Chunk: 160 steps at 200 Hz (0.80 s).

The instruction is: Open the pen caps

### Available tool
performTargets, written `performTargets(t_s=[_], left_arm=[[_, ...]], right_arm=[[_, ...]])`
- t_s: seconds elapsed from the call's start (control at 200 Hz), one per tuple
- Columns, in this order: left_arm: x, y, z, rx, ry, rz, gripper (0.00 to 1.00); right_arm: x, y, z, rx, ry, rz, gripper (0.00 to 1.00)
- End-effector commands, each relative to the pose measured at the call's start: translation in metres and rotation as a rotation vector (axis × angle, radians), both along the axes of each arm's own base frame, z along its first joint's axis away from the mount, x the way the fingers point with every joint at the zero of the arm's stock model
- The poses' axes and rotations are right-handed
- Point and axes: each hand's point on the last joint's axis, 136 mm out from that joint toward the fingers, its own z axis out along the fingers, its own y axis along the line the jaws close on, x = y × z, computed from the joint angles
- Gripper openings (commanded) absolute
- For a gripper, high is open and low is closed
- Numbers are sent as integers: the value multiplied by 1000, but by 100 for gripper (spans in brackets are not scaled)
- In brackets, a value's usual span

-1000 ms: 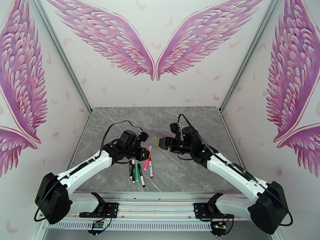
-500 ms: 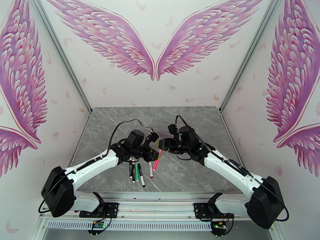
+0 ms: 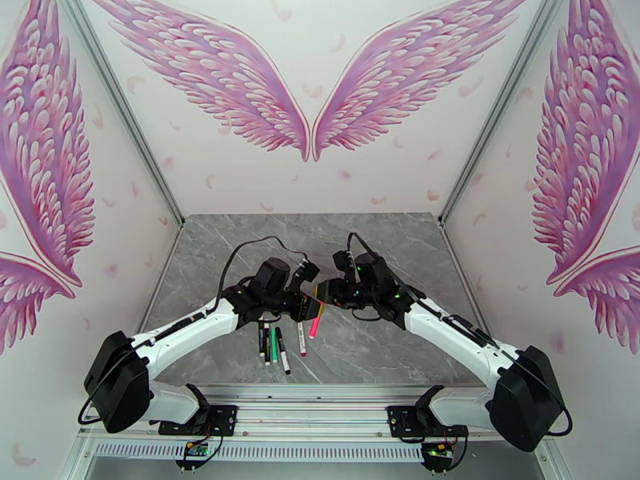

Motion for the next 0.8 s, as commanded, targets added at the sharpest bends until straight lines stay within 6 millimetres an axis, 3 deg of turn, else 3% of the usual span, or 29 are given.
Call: performTargets(t_s=[0.0,0.17,0.27,0.6,0.795], left_arm=[[3,-8,16,-33,-23,-13,15],[1,-6,12,-25,-8,-8,18],[-3,-4,9,-33,5,-7,26],[-29,0,-1,-88,55,-39,39],[-31,-2,-1,-105,54,-36,37]], right_arm=[[-2,-1,-7,-12,12,13,29],[0,-6,-7,-41,-6,-4,18],[0,-7,0,-30,-21,-13,15],[2,-5,16,33,-38,-41,14],[0,-1,19,64,-30,-26,14]])
